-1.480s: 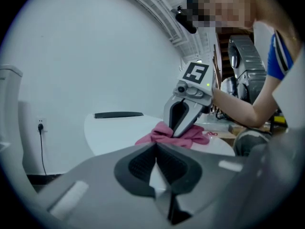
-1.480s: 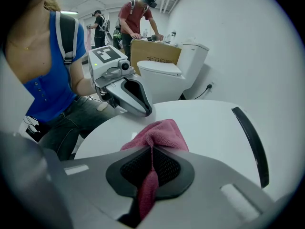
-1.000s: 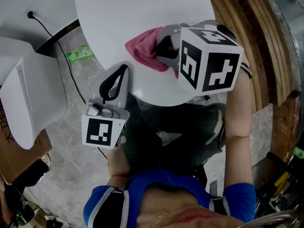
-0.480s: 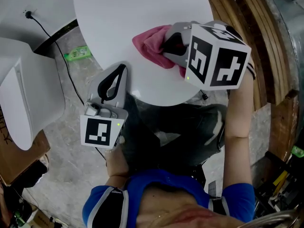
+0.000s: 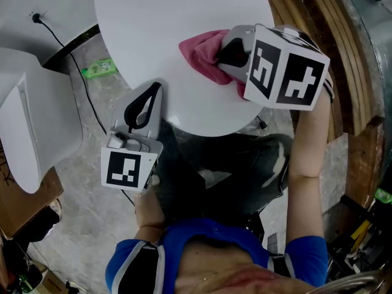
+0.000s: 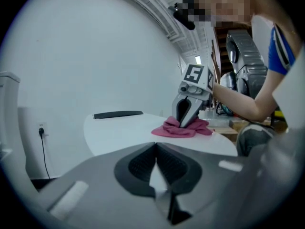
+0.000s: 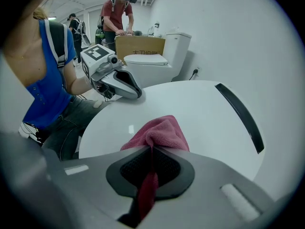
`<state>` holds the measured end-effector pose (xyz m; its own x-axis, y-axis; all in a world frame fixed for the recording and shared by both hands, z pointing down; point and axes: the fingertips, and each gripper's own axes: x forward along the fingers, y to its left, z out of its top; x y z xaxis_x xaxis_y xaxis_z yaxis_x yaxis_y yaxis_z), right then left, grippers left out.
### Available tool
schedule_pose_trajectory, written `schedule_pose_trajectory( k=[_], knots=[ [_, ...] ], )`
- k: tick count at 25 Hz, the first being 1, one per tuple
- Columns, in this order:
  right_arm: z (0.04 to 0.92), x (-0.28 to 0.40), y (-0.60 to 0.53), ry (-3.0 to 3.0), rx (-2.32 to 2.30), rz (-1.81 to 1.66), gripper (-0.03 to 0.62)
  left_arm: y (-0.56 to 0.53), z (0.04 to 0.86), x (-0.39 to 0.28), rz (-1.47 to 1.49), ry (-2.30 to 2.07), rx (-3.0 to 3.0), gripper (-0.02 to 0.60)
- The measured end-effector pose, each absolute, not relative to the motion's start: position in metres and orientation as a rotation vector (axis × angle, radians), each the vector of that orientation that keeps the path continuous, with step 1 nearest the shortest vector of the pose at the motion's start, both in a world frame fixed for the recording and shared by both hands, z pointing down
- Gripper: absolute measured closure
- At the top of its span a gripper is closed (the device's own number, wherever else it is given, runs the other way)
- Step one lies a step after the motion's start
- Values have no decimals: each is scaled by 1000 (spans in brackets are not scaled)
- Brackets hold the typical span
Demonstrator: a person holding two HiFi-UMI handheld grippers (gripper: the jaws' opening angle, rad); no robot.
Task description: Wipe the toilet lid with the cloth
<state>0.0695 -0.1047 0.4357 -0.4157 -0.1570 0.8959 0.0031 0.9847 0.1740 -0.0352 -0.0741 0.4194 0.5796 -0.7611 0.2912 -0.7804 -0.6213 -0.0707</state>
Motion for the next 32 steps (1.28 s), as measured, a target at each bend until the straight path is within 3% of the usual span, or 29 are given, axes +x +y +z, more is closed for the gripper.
schedule_pose_trajectory(
  k=[32],
  knots=[
    [436, 125, -108, -2150, 437, -13, 582, -80, 416, -34, 457, -1309, 2753, 578]
  ],
)
